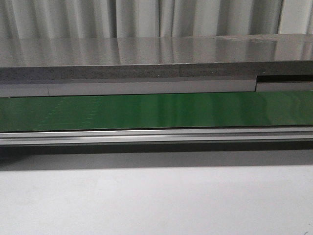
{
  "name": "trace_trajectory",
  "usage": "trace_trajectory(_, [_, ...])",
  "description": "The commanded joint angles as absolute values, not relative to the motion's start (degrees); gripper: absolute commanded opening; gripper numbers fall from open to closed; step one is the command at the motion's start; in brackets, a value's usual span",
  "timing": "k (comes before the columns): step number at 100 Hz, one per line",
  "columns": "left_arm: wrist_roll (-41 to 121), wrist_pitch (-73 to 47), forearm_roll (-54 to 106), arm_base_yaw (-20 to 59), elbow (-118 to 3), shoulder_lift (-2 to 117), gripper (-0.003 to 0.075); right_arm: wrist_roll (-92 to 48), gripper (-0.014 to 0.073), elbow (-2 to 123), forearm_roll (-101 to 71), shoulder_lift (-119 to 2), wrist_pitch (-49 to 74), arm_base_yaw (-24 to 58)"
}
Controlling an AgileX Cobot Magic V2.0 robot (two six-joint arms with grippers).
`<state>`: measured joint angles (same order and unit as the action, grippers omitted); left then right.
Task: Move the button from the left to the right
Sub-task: 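Lift the button with the right gripper and carry it over the green tray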
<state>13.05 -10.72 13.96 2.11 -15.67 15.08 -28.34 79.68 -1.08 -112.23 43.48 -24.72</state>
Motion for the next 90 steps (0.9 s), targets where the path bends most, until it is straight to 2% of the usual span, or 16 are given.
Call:
trace_trajectory(1, [13.03,-6.27,14.67,2.64,-17.23,15.65,-0.0020,-29.00,0.0232,81.63,-1.34,-109.16,42.32,-25.05])
trace_trajectory(13, [13.03,-6.27,14.67,2.64,-17.23,15.65,-0.0020,-28.95,0.0367,81.63,-1.41,-109.16,42.32,-25.05])
trace_trajectory(20, [13.03,-6.27,14.67,2.64,-17.23,15.65,-0.0020,-28.95,0.0410,81.63,-1.41,-109.16,42.32,-25.05])
trace_trajectory(57, [13.03,-6.27,14.67,2.64,-17.23,15.65,-0.0020,-27.96,0.0416,81.63,0.49,-108.57,41.91,-25.11])
trace_trajectory(74, [13.03,-6.27,14.67,2.64,-17.23,15.65,-0.0020,-22.73,0.0416,81.70,5.58,-105.23,39.99,-25.41])
trace_trajectory(90, [13.03,-6.27,14.67,2.64,-17.23,15.65,-0.0020,-21.83,0.0416,81.70,2.02,-101.04,37.16,-25.34])
